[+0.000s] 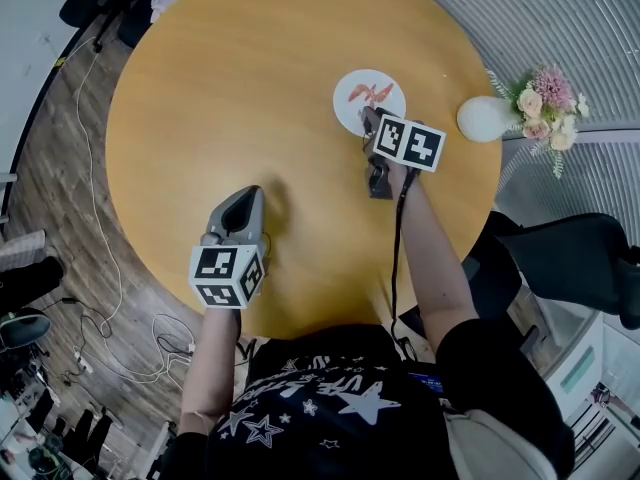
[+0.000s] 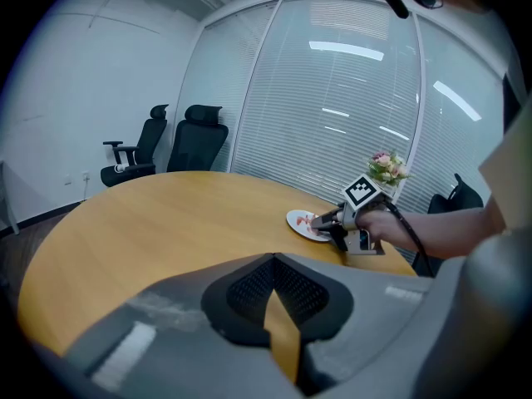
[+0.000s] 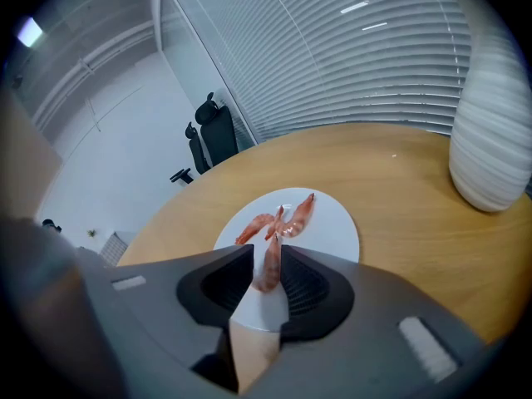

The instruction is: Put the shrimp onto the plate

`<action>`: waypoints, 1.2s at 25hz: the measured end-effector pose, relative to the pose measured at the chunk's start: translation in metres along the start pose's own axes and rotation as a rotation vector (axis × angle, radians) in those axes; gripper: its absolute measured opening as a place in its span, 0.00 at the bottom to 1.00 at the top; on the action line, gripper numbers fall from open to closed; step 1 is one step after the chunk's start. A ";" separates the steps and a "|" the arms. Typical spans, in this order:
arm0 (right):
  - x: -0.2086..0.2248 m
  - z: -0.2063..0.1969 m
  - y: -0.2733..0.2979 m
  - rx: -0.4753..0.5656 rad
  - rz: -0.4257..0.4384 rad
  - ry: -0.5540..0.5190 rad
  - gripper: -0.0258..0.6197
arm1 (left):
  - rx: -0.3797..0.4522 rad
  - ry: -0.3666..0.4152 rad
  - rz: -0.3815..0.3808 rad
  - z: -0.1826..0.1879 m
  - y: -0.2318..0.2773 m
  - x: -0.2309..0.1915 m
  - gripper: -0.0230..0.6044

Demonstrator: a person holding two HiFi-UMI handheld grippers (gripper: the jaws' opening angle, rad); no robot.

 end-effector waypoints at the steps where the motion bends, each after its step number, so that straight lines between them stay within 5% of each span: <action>1: 0.001 0.000 0.000 0.002 0.002 0.007 0.20 | 0.000 0.001 0.000 0.000 -0.001 0.000 0.04; 30: -0.063 -0.044 -0.150 0.192 0.075 -0.097 0.14 | 0.199 0.049 -0.024 -0.005 -0.118 0.038 0.04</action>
Point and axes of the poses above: the fingertips, and each gripper's own axes: y forward along the fingers, x to its right, z out of its top, the point moved 5 cm from there along -y, backward along the fingers, and after that the axes turned 7 degrees about -x, right-handed, at the moved point
